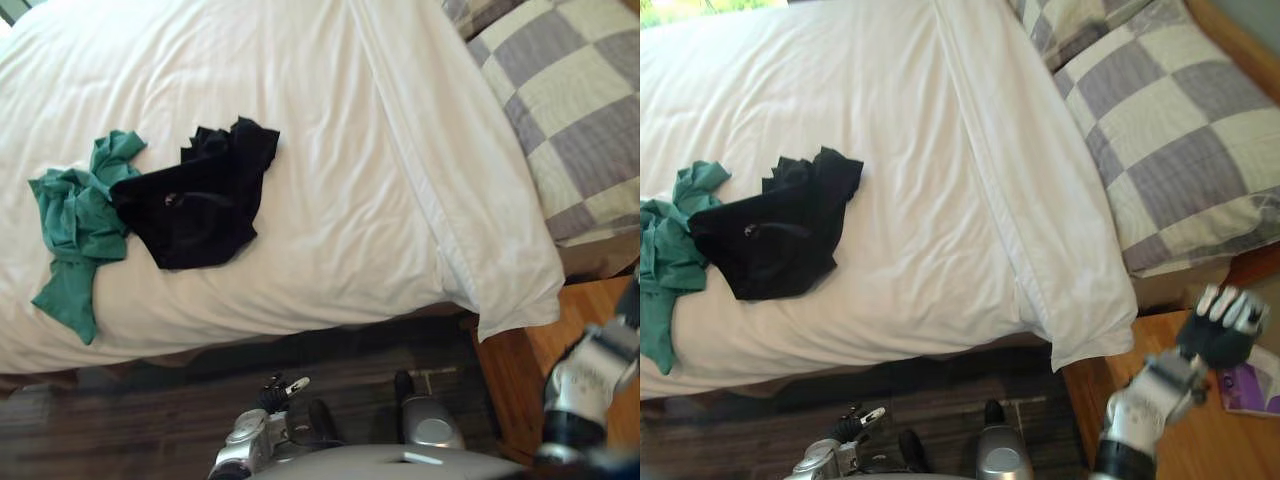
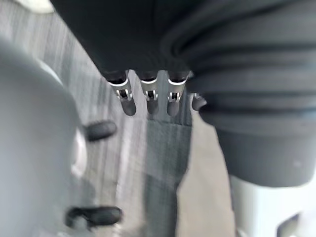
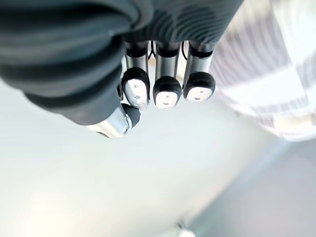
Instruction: Tidy the bed and pick cloth on bed and put in laundry
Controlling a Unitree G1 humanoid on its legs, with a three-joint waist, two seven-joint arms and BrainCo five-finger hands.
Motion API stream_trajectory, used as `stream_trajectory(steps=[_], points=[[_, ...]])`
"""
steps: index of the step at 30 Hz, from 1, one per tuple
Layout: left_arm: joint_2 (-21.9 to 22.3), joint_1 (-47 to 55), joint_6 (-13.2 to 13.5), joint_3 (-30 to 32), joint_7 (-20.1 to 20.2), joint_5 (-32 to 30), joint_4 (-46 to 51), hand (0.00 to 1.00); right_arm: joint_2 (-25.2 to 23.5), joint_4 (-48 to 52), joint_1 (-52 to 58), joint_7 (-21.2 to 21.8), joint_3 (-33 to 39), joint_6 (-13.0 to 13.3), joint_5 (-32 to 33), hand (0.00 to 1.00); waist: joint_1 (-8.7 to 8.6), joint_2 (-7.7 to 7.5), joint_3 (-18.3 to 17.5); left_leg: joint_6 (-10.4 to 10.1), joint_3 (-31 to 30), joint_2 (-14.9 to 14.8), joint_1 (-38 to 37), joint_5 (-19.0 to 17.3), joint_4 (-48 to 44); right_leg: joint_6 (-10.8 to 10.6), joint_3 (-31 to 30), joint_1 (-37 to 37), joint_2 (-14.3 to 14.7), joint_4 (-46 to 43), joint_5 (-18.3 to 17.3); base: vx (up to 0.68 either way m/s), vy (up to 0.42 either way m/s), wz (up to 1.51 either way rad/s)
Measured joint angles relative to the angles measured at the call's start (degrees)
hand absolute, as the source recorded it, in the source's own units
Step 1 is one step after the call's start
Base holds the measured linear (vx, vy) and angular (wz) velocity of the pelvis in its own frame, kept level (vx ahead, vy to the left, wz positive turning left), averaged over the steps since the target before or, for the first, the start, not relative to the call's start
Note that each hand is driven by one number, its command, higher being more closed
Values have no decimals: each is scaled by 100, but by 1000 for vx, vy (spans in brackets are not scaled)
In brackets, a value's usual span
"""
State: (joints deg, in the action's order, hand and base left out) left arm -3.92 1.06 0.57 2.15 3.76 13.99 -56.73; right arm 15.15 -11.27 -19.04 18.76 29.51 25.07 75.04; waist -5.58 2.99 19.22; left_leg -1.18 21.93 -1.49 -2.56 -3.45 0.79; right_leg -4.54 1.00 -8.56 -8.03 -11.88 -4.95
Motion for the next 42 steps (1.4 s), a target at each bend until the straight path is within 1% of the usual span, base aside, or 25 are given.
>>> stream_trajectory(steps=[1,2,3,5,6,8,10,11,12,15,19,22,23,25,27,28,29,31,33,34,36,38,40,41,42], points=[[-1,-40,-1,-2,0,4,6,0,172,-67,-219,-43,-59,-39,-2,100,5,39,89,14,-28,20,115,-1,-45,-7,1,-111,-15,-62,-5,-120,-6,26],[-8,-87,-15,-35,-1,35,85,0,464,-213,-624,-110,-174,-141,-4,100,37,143,250,55,-45,47,362,21,-122,-24,0,-339,-48,-142,3,-112,-8,25],[-8,-118,-20,-105,-1,62,107,0,631,-346,-890,-129,-286,-185,4,100,61,223,353,93,-46,60,525,48,-142,-41,0,-503,-66,-181,17,-114,-13,27],[-13,-247,-36,-221,-11,169,109,0,825,-692,-1340,-182,-572,-244,21,100,189,361,461,133,-53,68,935,75,-265,-38,-1,-921,-100,-309,38,-57,-15,18],[10,-284,-37,-262,-24,244,115,0,832,-814,-1522,-201,-715,-279,47,100,230,430,498,142,-66,64,1165,81,-343,-26,2,-1132,-113,-365,49,5,-20,14],[4,-385,-36,-411,-57,296,143,0,834,-832,-1685,-219,-888,-286,95,100,280,506,618,156,-66,56,1371,90,-419,-15,2,-1340,-136,-431,80,34,-3,10],[63,-572,-31,-513,-169,416,182,0,834,-828,-1900,-236,-1134,-282,302,100,332,621,710,174,-54,64,1780,102,-507,-13,4,-1760,-189,-513,100,41,13,12],[69,-604,-31,-557,-180,471,196,0,836,-826,-1942,-236,-1160,-282,346,100,334,643,732,187,-54,72,1837,113,-502,-13,5,-1818,-197,-521,104,56,12,13],[91,-669,-28,-668,-179,571,240,0,835,-815,-2030,-226,-1202,-279,493,100,346,704,770,206,-47,86,1972,127,-506,-14,4,-1964,-217,-547,116,63,13,9],[206,-735,14,-718,-182,767,395,0,836,-752,-2249,-105,-1323,-258,745,100,356,818,903,219,-24,139,2142,141,-505,-17,0,-2228,-280,-691,118,43,14,5],[256,-811,130,-817,-235,792,370,0,767,-755,-2371,187,-1470,-368,804,100,355,843,917,205,39,170,2212,157,-504,-17,0,-2414,-327,-868,116,27,1,-1],[317,-825,241,-870,-235,792,313,0,546,-761,-2303,492,-1740,-620,814,100,344,844,917,59,99,188,2164,254,-491,-1,15,-2431,-371,-974,102,3,-26,0],[328,-839,260,-870,-235,793,306,0,437,-754,-2172,600,-1966,-718,813,100,335,844,916,-18,103,194,2138,306,-488,12,41,-2417,-392,-1003,92,-19,-68,2],[338,-884,296,-872,-233,796,165,0,215,-764,-2006,748,-2340,-866,813,100,327,844,916,-43,94,188,2069,346,-458,64,156,-2349,-406,-1007,45,-32,-75,4],[342,-924,340,-873,-231,836,85,0,-207,-845,-1637,862,-2858,-1064,802,100,321,846,913,-45,50,186,1916,456,-282,112,244,-2238,-401,-1012,-1,-48,-62,12],[349,-927,367,-878,-192,932,70,0,-497,-1002,-1320,940,-3230,-1209,791,100,298,850,911,-31,-51,173,1883,485,-236,132,324,-2180,-399,-1022,-18,-50,-49,17],[357,-930,381,-879,-175,940,72,0,-550,-1026,-1254,961,-3293,-1236,789,100,300,849,911,-25,-55,172,1870,494,-220,133,336,-2171,-398,-1021,-18,-69,-53,19],[384,-1010,383,-917,-106,1009,12,0,-1000,-1185,-714,1127,-3831,-1352,735,100,279,835,904,22,-126,184,1735,585,-72,145,431,-2041,-405,-998,-26,-57,-31,14],[382,-1063,395,-985,-42,1010,-110,0,-1285,-1648,-278,1208,-4316,-1547,677,100,226,821,901,25,-206,184,1617,591,-14,133,498,-1862,-396,-898,-2,-46,-15,10],[379,-1064,431,-1010,-28,1009,-135,0,-1355,-1998,-62,1221,-4446,-1687,621,100,230,820,901,21,-224,182,1583,602,21,101,520,-1787,-383,-793,15,-19,1,4],[376,-1065,485,-1057,-21,1005,-177,0,-1417,-2397,342,1266,-4534,-1806,426,100,221,818,901,23,-271,175,1577,601,30,77,557,-1668,-363,-606,96,17,15,6],[347,-1059,512,-1058,-12,998,-216,0,-1407,-2668,663,1319,-4537,-1851,224,100,199,779,885,26,-310,172,1560,599,50,37,571,-1552,-332,-403,219,53,26,2],[296,-1059,549,-1058,-10,991,-292,0,-1401,-2841,828,1510,-4531,-1861,52,100,184,717,871,38,-345,156,1537,603,60,14,586,-1416,-285,-191,356,85,23,-4],[239,-1056,552,-1059,-9,963,-325,0,-1380,-2909,921,1642,-4530,-1848,-147,0,173,661,871,97,-349,144,1480,643,59,34,590,-1290,-253,-56,443,91,11,-4],[211,-1027,550,-1056,-8,923,-329,0,-1327,-2969,976,1729,-4528,-1832,-305,0,167,608,856,105,-358,139,1358,648,84,24,604,-1131,-217,59,477,96,5,-4]])
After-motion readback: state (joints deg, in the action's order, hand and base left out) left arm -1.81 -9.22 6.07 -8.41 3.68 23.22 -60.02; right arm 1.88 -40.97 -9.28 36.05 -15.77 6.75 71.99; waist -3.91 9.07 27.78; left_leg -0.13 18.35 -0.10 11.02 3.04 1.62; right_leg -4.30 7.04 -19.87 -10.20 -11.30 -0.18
